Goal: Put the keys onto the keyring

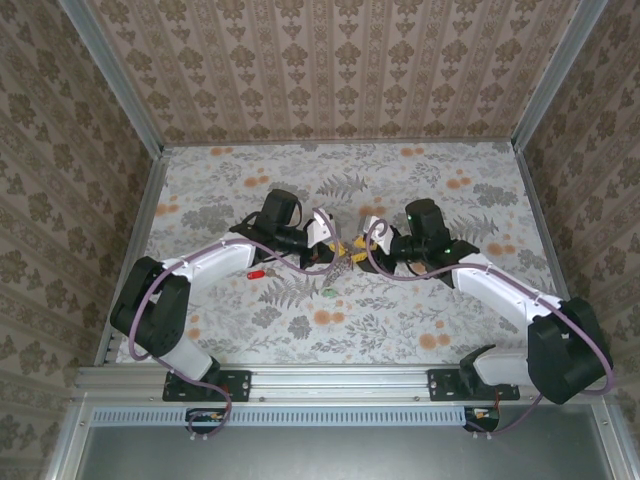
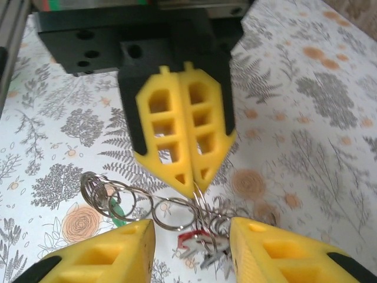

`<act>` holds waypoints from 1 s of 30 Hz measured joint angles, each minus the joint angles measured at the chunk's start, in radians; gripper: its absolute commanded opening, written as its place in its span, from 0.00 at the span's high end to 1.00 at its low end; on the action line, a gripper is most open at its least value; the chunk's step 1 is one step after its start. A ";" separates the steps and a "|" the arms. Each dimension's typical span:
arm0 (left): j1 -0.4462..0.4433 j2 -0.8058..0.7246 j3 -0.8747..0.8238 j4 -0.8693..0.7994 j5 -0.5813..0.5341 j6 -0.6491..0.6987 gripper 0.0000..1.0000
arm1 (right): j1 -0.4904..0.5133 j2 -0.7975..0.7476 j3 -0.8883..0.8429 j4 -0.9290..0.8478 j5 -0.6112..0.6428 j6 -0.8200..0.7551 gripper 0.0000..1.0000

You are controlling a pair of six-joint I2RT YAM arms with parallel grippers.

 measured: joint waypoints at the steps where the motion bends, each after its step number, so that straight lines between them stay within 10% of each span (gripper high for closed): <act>1: 0.000 0.000 0.000 0.000 0.003 0.000 1.00 | 0.000 0.008 0.002 0.002 -0.008 -0.019 0.61; 19: 0.003 0.000 0.000 0.007 0.024 -0.007 1.00 | -0.022 0.126 0.064 0.008 -0.066 -0.107 0.74; 30: 0.008 0.000 0.000 0.011 0.013 -0.007 0.91 | -0.022 0.135 0.077 -0.021 -0.079 -0.120 0.99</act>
